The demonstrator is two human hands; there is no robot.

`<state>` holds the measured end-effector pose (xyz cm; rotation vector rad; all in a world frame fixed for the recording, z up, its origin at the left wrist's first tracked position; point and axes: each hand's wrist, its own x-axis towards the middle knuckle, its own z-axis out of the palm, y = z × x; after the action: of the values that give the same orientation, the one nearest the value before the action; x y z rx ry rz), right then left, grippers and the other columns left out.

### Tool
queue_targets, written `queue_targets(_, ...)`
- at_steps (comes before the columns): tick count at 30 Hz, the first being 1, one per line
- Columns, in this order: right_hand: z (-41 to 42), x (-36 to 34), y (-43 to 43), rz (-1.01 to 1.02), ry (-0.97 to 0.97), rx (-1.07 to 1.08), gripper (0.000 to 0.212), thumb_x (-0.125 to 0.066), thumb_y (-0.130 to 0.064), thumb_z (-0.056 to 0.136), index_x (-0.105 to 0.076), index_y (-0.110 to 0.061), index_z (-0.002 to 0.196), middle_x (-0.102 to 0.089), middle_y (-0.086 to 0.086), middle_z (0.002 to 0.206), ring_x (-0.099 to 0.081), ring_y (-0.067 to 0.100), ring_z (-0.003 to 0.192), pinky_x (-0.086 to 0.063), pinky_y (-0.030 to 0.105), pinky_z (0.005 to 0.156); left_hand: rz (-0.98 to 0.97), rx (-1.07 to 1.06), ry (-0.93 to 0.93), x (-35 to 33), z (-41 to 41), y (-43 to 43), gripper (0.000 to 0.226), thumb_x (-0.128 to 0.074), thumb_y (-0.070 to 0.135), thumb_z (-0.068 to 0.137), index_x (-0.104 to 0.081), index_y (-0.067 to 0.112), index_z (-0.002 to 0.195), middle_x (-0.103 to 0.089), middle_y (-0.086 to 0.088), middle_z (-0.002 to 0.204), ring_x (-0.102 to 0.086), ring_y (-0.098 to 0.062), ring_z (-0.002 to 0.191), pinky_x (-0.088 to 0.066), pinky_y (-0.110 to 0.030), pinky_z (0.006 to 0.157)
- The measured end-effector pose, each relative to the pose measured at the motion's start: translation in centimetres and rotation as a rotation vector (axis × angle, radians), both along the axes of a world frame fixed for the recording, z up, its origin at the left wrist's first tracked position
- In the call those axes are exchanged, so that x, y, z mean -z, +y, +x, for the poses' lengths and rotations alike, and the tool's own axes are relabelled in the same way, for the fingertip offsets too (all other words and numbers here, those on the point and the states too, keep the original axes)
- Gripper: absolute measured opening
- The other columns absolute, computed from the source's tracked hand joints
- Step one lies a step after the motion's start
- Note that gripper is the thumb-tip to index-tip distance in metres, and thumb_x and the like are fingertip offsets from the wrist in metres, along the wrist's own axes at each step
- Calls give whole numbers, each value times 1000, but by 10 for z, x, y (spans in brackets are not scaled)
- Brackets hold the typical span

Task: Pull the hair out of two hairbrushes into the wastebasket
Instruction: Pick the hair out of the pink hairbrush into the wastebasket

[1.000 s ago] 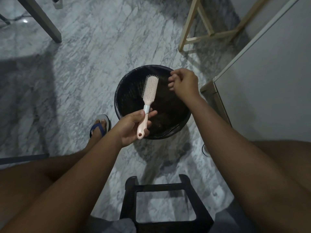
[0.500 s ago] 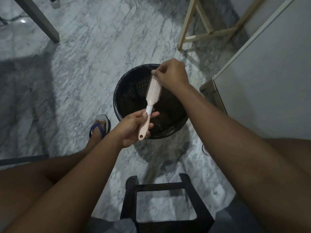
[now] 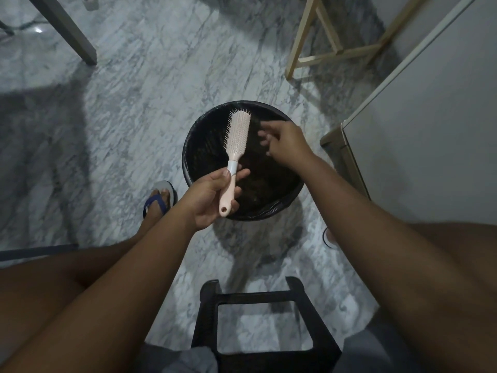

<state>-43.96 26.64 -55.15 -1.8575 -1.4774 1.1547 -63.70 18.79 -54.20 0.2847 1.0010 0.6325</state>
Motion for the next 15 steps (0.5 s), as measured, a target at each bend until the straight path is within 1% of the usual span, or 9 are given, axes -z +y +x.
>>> queue_targets(1, -2, -2, -4, 29, 76, -12, 39, -64, -10, 94, -61, -8, 132, -71, 9, 117, -69, 12, 103, -57, 28, 90, 2, 12, 18, 0, 1, 0, 32, -41, 17, 107, -58, 9, 132, -70, -2, 128, -59, -11, 67, -48, -26, 51)
queue_targets(2, -5, -5, -6, 33, 161, -16, 41, -69, -18, 91, -62, -11, 131, -72, 6, 116, -70, 11, 104, -58, 29, 89, 4, 24, 32, 0, 3, 0, 31, -42, 17, 107, -58, 9, 132, -70, -3, 128, -59, -11, 66, -48, -26, 51)
queue_targets(4, -9, -9, -10, 1, 255, -7, 37, -77, -26, 86, -70, -14, 120, -76, 4, 105, -73, 13, 97, -63, 32, 79, 0, 43, 44, 1, 5, -1, 31, -42, 16, 106, -59, 9, 131, -69, -4, 130, -60, -12, 66, -49, -27, 52)
queue_targets(7, -11, -12, -7, -3, 160, 44, 24, -78, -26, 85, -75, -8, 102, -78, 10, 89, -76, 17, 80, -64, 33, 68, -6, 51, 50, 2, 5, -2, 32, -40, 16, 107, -57, 10, 134, -69, -3, 129, -61, -12, 68, -50, -29, 52)
queue_targets(9, -10, -14, -6, -21, 128, 38, 19, -71, -22, 92, -75, -4, 97, -77, 12, 86, -74, 14, 72, -61, 30, 64, -16, 34, 50, 3, 5, -3, 33, -40, 17, 107, -55, 10, 136, -70, -3, 128, -60, -13, 69, -50, -29, 53)
queue_targets(10, -10, -15, -5, -33, 122, 39, 20, -66, -20, 95, -73, -2, 97, -77, 10, 85, -72, 14, 70, -60, 29, 63, -28, 13, 44, 5, 4, -3, 34, -39, 17, 108, -54, 10, 137, -71, -3, 127, -60, -13, 69, -50, -28, 53)
queue_targets(12, -8, -16, -5, -46, 110, 80, 21, -58, -19, 99, -70, -2, 97, -74, 4, 80, -70, 13, 68, -60, 34, 62, -49, -37, 33, 8, 0, -4, 35, -39, 18, 108, -53, 10, 139, -71, -3, 126, -59, -12, 69, -49, -27, 53)
queue_targets(14, -5, -13, -5, 11, 62, 118, 20, -53, -19, 100, -68, -7, 93, -70, -2, 75, -67, 11, 64, -59, 38, 64, -55, -56, 36, 10, -3, -4, 36, -40, 19, 107, -52, 9, 140, -71, -3, 126, -59, -12, 69, -49, -27, 53)
queue_targets(15, -4, -12, -6, 68, 19, 102, 20, -52, -18, 100, -67, -9, 92, -69, -3, 74, -66, 11, 64, -58, 38, 67, -52, -53, 43, 10, -4, -3, 36, -40, 19, 107, -51, 9, 140, -71, -3, 126, -59, -12, 69, -49, -26, 53)
